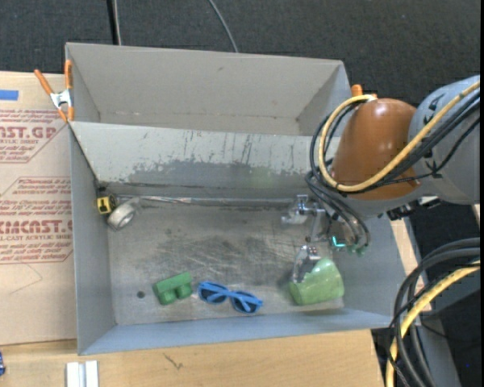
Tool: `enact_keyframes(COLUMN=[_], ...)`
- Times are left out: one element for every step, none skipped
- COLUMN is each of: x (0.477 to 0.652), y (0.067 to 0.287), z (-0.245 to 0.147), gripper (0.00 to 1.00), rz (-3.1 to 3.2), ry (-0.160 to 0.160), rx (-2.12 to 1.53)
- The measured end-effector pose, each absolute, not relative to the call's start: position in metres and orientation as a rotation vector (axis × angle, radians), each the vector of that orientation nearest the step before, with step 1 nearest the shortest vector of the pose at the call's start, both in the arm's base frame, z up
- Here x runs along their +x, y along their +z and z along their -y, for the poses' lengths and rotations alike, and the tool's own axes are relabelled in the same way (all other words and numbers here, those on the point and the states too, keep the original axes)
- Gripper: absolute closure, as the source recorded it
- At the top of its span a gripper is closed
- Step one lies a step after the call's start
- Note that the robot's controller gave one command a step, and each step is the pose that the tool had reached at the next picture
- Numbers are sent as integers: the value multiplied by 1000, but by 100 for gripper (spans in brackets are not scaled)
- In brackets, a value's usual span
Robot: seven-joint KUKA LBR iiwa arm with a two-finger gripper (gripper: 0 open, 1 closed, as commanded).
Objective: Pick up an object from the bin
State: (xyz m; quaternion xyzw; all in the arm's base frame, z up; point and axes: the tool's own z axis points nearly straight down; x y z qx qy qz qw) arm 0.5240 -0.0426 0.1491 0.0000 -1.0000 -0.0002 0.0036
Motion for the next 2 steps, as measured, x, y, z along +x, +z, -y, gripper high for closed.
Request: enact_keyframes(x=[506, 486], y=[73, 74], z=[-67, -105], gripper=[0, 0], rz=[3134, 3148], ry=[2, -3], rx=[239, -105])
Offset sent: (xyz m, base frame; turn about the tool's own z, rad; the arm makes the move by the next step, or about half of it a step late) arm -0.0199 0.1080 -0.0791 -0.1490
